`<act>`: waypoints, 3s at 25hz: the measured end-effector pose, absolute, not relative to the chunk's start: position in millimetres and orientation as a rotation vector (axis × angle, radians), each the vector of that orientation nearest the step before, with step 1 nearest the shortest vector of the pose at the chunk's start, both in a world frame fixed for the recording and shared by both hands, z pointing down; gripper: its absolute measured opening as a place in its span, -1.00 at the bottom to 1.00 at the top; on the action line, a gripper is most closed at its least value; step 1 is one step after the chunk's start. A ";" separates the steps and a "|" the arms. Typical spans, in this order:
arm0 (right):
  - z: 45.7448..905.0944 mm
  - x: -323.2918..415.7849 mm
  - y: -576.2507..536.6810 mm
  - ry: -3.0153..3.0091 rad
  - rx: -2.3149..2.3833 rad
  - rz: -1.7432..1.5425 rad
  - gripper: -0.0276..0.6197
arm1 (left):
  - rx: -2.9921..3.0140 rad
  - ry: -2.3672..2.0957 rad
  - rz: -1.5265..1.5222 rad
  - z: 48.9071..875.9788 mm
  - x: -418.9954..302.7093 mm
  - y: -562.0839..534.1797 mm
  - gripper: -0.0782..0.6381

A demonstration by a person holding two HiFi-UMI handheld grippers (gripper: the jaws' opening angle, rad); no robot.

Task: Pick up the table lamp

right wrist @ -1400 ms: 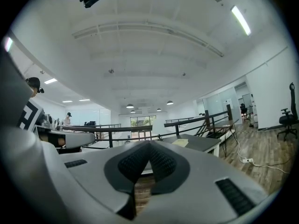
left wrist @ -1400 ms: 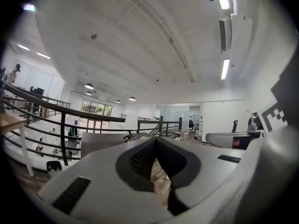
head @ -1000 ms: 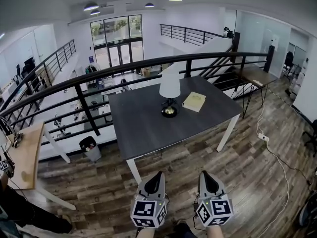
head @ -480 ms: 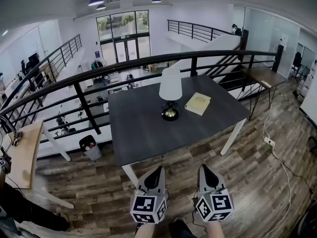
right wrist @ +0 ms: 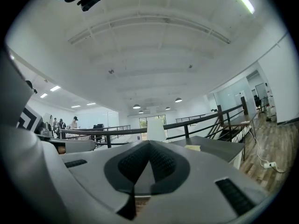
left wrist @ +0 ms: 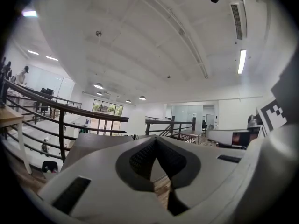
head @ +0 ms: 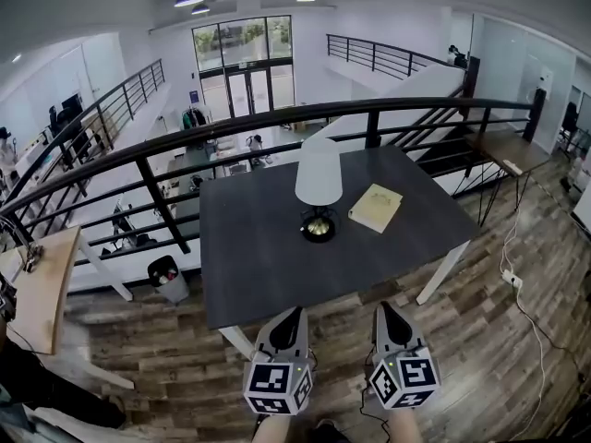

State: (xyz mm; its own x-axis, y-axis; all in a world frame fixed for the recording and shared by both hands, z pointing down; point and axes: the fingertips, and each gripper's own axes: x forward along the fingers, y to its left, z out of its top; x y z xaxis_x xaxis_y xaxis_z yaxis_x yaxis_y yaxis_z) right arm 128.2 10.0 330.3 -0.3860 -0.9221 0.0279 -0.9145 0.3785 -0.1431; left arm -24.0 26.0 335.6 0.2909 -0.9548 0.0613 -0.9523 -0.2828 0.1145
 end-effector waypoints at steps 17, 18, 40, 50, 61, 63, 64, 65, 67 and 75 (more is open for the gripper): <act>357.3 137.5 -63.2 2.641 -1.634 -0.263 -0.94 | 2.328 -1.845 0.000 360.1 -9.5 -39.6 -0.76; 359.5 136.3 -66.9 2.644 -1.631 -0.268 -0.93 | 2.327 -1.848 0.006 361.5 -10.0 -43.5 -0.76; 378.1 104.1 -228.4 2.665 -1.701 -0.306 -0.93 | 2.334 -1.734 -0.017 375.1 -31.0 -214.0 -0.76; 394.8 73.4 -294.6 2.710 -1.688 -0.338 -0.93 | 2.316 -1.727 -0.014 383.2 -57.7 -278.8 -0.76; 421.6 51.6 -343.1 2.777 -1.667 -0.380 -0.93 | 2.248 -1.694 -0.013 410.8 -71.8 -321.7 -0.76; 424.0 47.9 -347.8 2.788 -1.662 -0.391 -0.93 | 2.242 -1.681 -0.036 410.3 -76.3 -325.5 -0.77; 424.5 46.5 -350.0 2.794 -1.663 -0.392 -0.93 | 2.238 -1.683 -0.048 409.1 -79.5 -327.1 -0.76; 425.4 45.8 -352.7 2.801 -1.664 -0.392 -0.93 | 2.235 -1.689 -0.057 408.1 -82.6 -329.1 -0.77; 430.6 45.7 -359.0 2.818 -1.667 -0.399 -0.93 | 2.225 -1.699 -0.070 409.6 -86.6 -333.6 -0.77; 454.2 39.6 -375.2 2.858 -1.663 -0.443 -0.93 | 2.211 -1.667 -0.112 422.6 -86.4 -341.6 -0.76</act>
